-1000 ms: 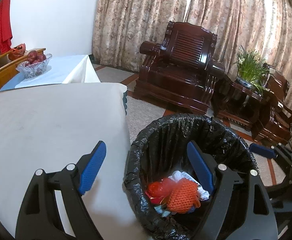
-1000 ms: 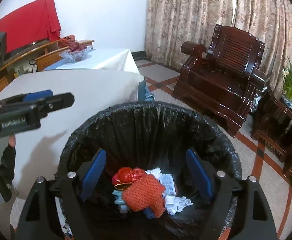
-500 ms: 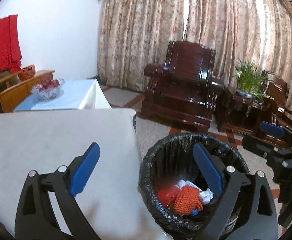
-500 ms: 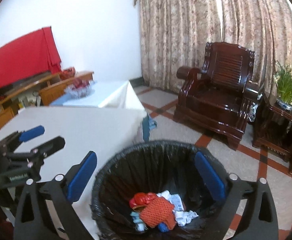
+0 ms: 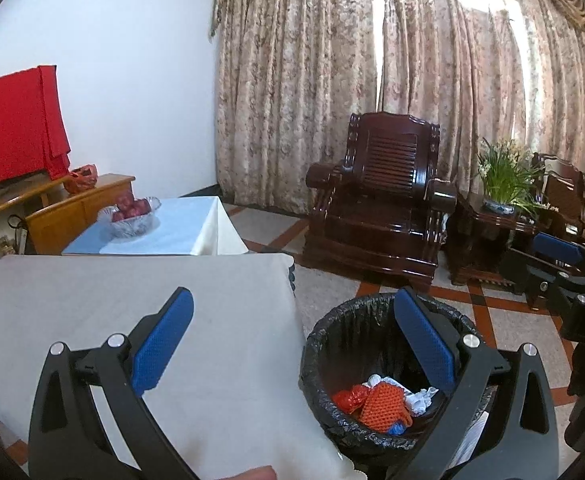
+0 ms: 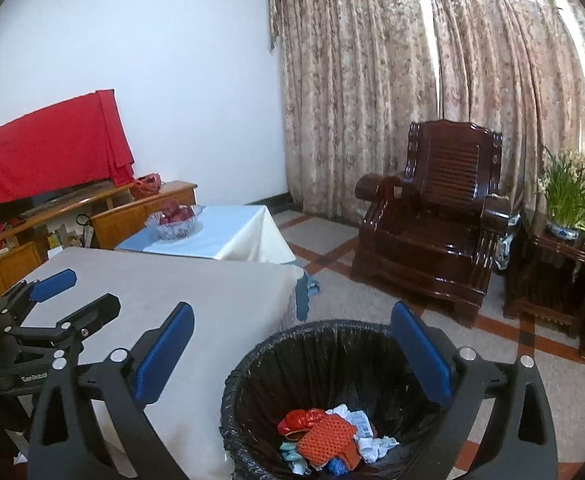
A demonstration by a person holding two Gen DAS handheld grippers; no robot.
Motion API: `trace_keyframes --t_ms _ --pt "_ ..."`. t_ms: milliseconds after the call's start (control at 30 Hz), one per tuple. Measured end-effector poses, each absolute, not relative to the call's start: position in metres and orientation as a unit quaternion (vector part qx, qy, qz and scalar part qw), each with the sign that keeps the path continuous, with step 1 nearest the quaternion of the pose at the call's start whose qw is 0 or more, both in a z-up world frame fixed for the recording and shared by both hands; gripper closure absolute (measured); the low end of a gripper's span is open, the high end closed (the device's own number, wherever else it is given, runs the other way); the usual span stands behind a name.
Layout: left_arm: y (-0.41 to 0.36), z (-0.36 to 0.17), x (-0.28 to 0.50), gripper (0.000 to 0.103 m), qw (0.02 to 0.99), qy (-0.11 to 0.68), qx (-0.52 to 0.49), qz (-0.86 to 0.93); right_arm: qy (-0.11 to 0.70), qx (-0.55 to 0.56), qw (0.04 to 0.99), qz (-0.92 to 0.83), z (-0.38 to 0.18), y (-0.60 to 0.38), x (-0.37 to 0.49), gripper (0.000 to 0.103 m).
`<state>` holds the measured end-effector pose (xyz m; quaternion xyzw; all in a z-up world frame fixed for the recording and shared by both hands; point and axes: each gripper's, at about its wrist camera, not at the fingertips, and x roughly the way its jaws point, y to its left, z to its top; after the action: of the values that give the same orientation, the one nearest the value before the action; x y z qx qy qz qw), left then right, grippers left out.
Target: Collect trash
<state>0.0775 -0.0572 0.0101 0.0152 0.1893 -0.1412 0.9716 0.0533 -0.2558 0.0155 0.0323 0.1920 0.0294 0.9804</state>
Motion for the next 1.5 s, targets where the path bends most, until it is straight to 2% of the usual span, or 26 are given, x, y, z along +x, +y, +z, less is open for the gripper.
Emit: trace_keyframes --t_ms 433,1500 --pt "-0.055 0.031 0.054 0.005 0.979 0.158 0.016 -0.127 0.172 0.026 0.984 0.040 0.026 -0.249 0.036 0.006" --pt "-0.047 0.033 0.040 0.005 0.983 0.141 0.012 -0.116 0.153 0.026 0.987 0.046 0.033 -0.243 0.023 0.006"
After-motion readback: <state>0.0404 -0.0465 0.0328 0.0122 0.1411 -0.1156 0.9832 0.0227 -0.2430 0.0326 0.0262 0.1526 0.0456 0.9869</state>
